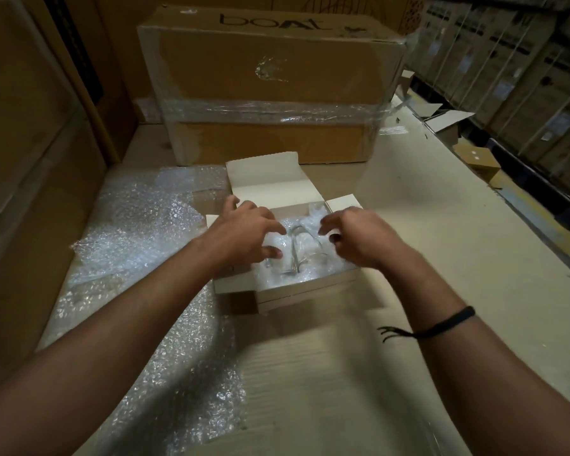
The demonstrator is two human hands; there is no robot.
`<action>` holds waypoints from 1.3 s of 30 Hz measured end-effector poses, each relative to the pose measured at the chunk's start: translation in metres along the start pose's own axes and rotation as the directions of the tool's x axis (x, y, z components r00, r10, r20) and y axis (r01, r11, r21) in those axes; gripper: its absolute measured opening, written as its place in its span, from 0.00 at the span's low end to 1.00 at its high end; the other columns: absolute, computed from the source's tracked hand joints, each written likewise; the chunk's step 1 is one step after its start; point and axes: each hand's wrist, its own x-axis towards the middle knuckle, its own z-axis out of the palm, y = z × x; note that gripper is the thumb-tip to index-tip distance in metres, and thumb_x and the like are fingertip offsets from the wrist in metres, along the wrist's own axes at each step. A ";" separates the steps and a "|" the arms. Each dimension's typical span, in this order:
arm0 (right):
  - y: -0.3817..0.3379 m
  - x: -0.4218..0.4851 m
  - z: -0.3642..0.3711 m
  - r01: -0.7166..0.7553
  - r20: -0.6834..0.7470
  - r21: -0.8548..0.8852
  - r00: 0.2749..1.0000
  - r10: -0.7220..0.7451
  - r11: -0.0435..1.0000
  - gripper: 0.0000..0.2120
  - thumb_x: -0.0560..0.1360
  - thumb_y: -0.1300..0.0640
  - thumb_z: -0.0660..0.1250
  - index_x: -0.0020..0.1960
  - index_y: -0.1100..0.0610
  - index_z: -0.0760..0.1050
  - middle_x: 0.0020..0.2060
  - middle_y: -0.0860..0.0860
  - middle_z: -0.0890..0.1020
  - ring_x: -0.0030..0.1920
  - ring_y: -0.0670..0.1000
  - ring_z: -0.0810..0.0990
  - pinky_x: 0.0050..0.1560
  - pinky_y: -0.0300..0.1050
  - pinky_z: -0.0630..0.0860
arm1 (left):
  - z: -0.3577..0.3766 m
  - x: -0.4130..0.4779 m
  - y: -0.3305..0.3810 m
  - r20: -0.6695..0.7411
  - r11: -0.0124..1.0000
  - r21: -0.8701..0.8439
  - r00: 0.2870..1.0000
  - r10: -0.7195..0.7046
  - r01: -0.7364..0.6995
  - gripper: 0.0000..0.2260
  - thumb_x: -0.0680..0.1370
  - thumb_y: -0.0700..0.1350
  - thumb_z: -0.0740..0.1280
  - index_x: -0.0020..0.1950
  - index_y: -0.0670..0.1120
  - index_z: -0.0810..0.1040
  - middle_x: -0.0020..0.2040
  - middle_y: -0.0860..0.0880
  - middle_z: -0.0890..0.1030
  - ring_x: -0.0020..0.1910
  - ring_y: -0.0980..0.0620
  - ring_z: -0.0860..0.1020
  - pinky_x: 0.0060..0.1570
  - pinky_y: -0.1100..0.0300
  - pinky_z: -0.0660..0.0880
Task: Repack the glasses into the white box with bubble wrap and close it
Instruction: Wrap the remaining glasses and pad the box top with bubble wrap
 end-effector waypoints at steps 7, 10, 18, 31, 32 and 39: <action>0.012 0.026 0.023 0.106 0.319 -0.372 0.947 0.020 0.922 0.30 0.80 0.48 0.58 0.78 0.48 0.51 0.79 0.47 0.51 0.78 0.53 0.43 0.72 0.66 0.37 | 0.018 -0.004 0.034 0.034 0.980 0.186 0.996 -0.082 0.074 0.38 0.68 0.75 0.60 0.73 0.57 0.63 0.74 0.43 0.65 0.71 0.42 0.66 0.70 0.36 0.51; 0.010 0.028 0.035 0.101 0.300 -0.449 0.953 0.044 0.888 0.30 0.79 0.42 0.58 0.78 0.49 0.55 0.79 0.47 0.52 0.78 0.58 0.41 0.67 0.73 0.33 | 0.020 -0.005 0.034 0.028 0.972 0.213 0.994 -0.108 0.100 0.37 0.69 0.74 0.61 0.72 0.55 0.62 0.72 0.43 0.66 0.69 0.42 0.68 0.70 0.36 0.52; 0.016 0.019 0.021 0.053 0.090 -0.217 0.995 -0.034 0.975 0.23 0.75 0.59 0.63 0.69 0.46 0.71 0.72 0.45 0.69 0.76 0.52 0.59 0.74 0.65 0.41 | 0.015 -0.014 0.029 0.068 0.986 0.121 0.990 -0.125 0.116 0.38 0.69 0.73 0.62 0.73 0.55 0.61 0.75 0.44 0.63 0.72 0.44 0.66 0.73 0.37 0.50; -0.007 0.010 0.025 0.230 0.178 -0.134 0.962 -0.205 0.964 0.15 0.79 0.42 0.60 0.64 0.38 0.74 0.74 0.46 0.66 0.69 0.47 0.70 0.66 0.49 0.62 | 0.010 -0.016 0.021 0.174 0.985 0.115 0.974 -0.147 0.128 0.40 0.66 0.67 0.70 0.73 0.59 0.58 0.72 0.45 0.67 0.71 0.44 0.66 0.71 0.35 0.52; -0.004 0.009 0.027 0.224 0.171 -0.125 0.964 -0.202 0.967 0.15 0.79 0.42 0.60 0.64 0.38 0.74 0.73 0.45 0.67 0.68 0.47 0.71 0.66 0.49 0.61 | 0.011 -0.016 0.022 0.167 0.984 0.111 0.973 -0.158 0.140 0.40 0.67 0.66 0.71 0.73 0.58 0.58 0.71 0.44 0.68 0.71 0.44 0.66 0.71 0.35 0.51; -0.003 0.009 0.023 0.231 0.264 -0.125 0.945 -0.192 0.965 0.17 0.79 0.42 0.60 0.67 0.40 0.71 0.73 0.44 0.67 0.66 0.48 0.73 0.68 0.49 0.59 | 0.010 -0.015 0.028 0.176 0.984 0.107 0.971 -0.162 0.144 0.39 0.69 0.64 0.71 0.74 0.56 0.57 0.71 0.42 0.68 0.71 0.42 0.65 0.71 0.33 0.48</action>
